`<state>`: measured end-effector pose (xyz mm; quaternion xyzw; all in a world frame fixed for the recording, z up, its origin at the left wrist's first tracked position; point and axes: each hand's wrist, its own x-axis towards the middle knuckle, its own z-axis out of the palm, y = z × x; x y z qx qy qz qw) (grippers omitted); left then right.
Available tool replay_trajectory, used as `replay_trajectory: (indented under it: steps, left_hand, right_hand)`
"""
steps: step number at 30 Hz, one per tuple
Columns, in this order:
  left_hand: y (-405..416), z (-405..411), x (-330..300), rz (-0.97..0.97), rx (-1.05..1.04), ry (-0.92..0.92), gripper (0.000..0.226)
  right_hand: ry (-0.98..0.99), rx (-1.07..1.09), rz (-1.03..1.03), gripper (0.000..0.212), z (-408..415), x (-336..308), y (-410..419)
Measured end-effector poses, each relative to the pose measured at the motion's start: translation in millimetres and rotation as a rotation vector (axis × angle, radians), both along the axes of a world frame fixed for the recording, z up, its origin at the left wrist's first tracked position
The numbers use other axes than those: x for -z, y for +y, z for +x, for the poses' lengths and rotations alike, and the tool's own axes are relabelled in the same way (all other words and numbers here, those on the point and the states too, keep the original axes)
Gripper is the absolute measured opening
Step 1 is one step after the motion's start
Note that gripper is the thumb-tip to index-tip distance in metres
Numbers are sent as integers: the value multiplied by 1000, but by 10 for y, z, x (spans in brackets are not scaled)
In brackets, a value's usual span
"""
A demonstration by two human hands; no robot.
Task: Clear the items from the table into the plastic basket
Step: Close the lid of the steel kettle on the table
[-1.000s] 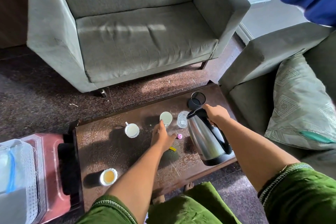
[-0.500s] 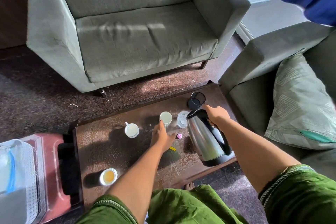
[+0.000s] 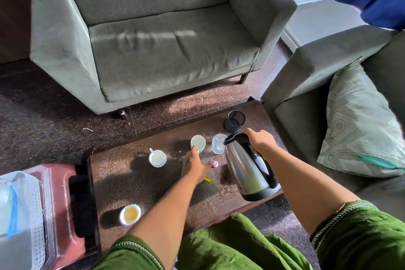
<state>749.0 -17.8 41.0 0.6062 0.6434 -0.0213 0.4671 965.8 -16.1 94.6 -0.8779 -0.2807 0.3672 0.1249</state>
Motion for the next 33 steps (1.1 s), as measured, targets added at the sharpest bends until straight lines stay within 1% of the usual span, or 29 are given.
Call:
replay_trajectory:
  steps: [6,14,20,33]
  left_hand:
    - [-24,13,-29,8,8,18,84]
    - [-51,27,-54,-2,-7,-8,84]
    - [-65,54,-88,-6,5,-34,85]
    - [-60,37,-78,-7,25,-6,87]
  right_hand:
    - [11,10,6,52,16,-14,-20]
    - [15,15,13,48,22,-41,-27]
    - [9,8,14,51,39,-43,-39]
    - [24,21,26,52,61,-30,-53]
